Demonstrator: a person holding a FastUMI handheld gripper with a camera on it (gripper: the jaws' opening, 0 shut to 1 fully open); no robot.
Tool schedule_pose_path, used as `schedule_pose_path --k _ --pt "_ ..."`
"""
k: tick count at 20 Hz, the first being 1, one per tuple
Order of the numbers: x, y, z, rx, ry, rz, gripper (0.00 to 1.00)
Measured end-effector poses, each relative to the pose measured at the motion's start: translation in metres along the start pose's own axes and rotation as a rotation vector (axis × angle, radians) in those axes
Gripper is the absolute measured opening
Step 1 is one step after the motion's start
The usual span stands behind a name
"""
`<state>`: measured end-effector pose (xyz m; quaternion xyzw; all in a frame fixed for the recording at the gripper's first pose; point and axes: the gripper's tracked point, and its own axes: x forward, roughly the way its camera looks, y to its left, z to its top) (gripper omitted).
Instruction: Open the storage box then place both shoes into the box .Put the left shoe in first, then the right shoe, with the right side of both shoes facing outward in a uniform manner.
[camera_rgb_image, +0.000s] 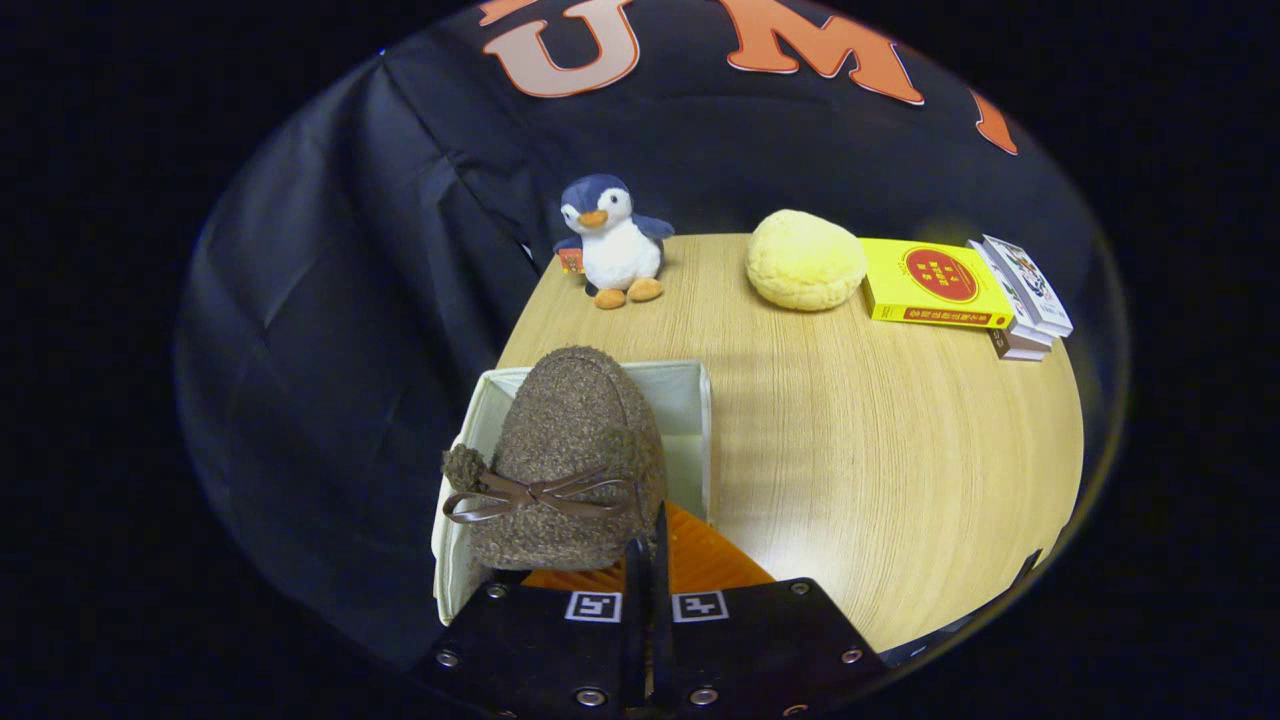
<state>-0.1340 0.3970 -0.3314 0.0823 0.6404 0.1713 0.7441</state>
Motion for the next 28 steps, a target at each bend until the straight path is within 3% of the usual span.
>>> schedule_pose_path --k 4,12,15,21,28 --pt "0.012 0.003 -0.011 -0.012 0.027 -0.019 0.15" --pt "-0.021 0.006 0.015 -0.023 -0.083 0.084 0.31" --pt "-0.043 -0.005 0.026 -0.037 -0.135 0.124 0.44" --pt "-0.092 -0.052 0.053 -0.071 -0.281 0.152 0.66" --pt "-0.149 -0.134 0.088 -0.065 -0.513 0.112 0.81"
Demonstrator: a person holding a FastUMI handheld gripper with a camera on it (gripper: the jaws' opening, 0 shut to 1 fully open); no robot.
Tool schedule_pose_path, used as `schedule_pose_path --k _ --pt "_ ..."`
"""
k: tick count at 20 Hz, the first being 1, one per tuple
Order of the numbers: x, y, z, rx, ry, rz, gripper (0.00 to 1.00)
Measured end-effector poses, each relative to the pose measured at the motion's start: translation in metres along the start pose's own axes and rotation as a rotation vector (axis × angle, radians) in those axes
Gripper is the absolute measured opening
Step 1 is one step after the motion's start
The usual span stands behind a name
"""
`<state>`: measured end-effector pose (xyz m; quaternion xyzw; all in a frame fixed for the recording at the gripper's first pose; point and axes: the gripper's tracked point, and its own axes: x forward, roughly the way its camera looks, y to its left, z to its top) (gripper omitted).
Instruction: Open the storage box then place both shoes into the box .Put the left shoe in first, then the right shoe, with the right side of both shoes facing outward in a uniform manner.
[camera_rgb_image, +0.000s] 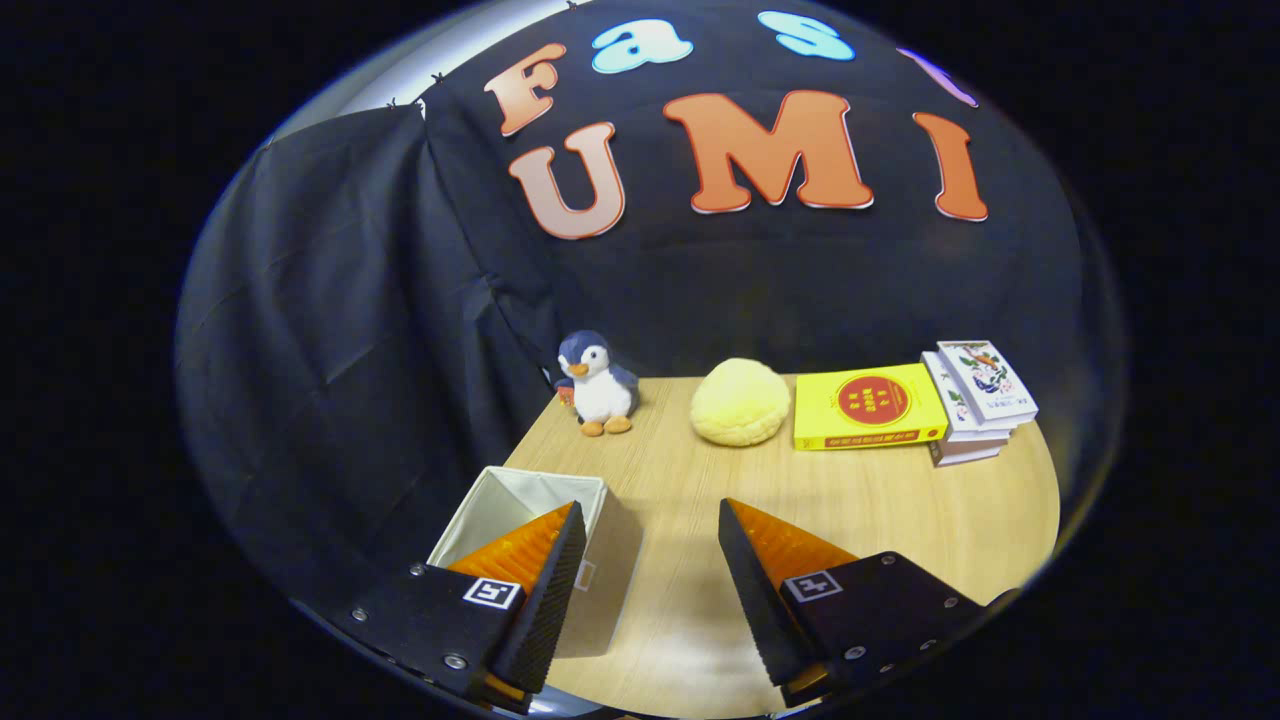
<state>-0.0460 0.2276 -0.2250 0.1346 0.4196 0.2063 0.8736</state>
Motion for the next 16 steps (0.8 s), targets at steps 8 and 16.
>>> schedule_pose_path --k 8,16 --pt "-0.068 -0.085 0.079 -0.060 -0.360 -0.125 0.87" --pt "-0.128 -0.138 0.113 -0.189 -0.605 -0.243 0.93"
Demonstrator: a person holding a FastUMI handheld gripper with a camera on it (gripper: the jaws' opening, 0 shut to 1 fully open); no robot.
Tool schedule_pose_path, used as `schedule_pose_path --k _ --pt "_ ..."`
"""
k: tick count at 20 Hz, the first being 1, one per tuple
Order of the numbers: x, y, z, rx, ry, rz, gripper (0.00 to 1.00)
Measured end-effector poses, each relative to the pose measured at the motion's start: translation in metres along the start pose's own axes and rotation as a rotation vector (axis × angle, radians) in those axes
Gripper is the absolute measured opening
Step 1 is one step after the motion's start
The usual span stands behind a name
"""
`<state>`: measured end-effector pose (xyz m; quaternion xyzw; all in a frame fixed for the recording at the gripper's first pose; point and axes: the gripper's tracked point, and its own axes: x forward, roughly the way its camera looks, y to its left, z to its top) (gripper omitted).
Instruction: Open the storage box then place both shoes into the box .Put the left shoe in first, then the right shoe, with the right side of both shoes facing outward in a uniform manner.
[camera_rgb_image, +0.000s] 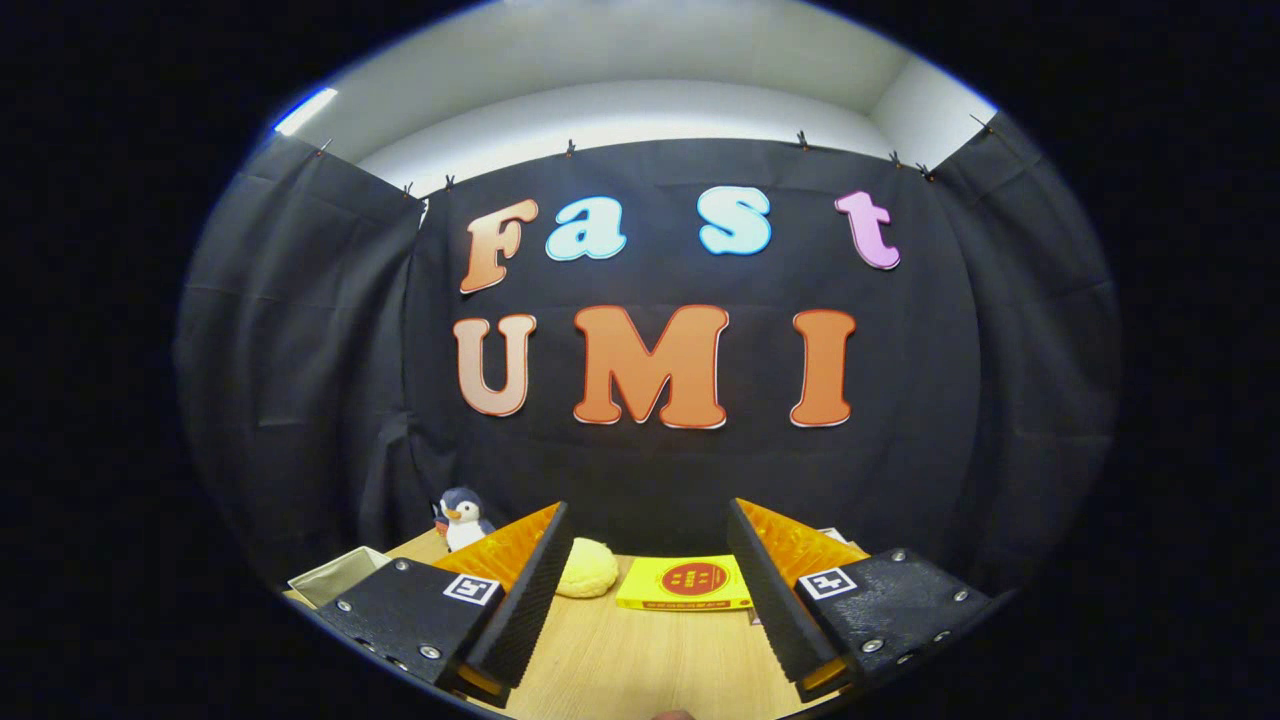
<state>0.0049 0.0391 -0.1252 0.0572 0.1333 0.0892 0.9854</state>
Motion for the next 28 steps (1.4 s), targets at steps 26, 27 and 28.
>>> schedule_pose_path --k 26,27,28 --pt "-0.006 -0.013 0.011 -0.024 -0.052 -0.002 0.95" --pt "-0.006 -0.013 0.010 -0.024 -0.048 -0.002 0.95" --pt "-0.006 -0.013 0.010 -0.026 -0.045 -0.003 0.95"
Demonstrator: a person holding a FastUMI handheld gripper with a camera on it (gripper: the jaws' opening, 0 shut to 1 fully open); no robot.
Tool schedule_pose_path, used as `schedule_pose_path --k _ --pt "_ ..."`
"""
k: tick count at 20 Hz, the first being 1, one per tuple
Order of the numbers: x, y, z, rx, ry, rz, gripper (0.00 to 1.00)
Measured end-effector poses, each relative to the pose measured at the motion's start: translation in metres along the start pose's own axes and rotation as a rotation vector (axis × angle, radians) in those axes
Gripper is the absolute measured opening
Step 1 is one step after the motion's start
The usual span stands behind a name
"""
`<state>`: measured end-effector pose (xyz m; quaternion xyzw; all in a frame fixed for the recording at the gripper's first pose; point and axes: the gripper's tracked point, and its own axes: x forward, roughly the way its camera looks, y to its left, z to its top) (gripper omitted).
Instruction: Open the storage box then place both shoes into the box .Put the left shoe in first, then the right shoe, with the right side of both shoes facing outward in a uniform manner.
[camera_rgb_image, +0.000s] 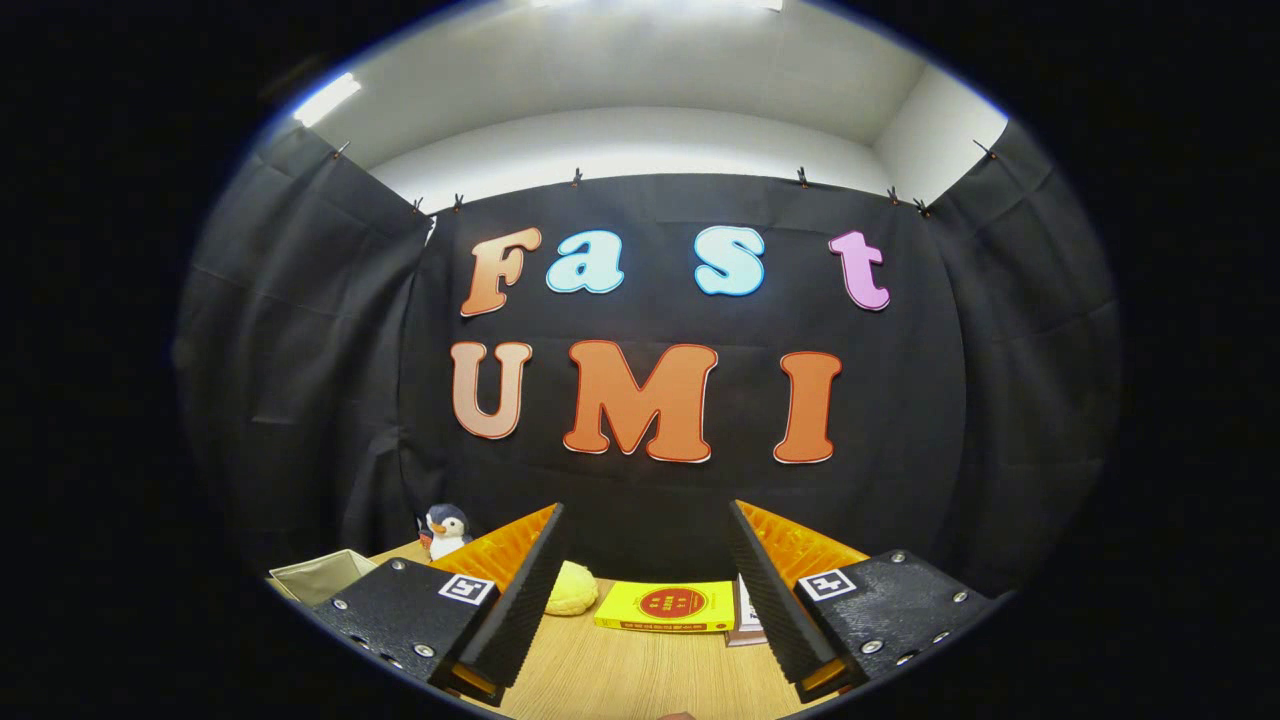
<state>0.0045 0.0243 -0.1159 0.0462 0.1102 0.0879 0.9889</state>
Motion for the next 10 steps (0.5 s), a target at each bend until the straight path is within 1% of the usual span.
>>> schedule_pose_path --k 10 --pt "0.0009 -0.0043 -0.0068 0.000 0.029 -0.031 0.95"
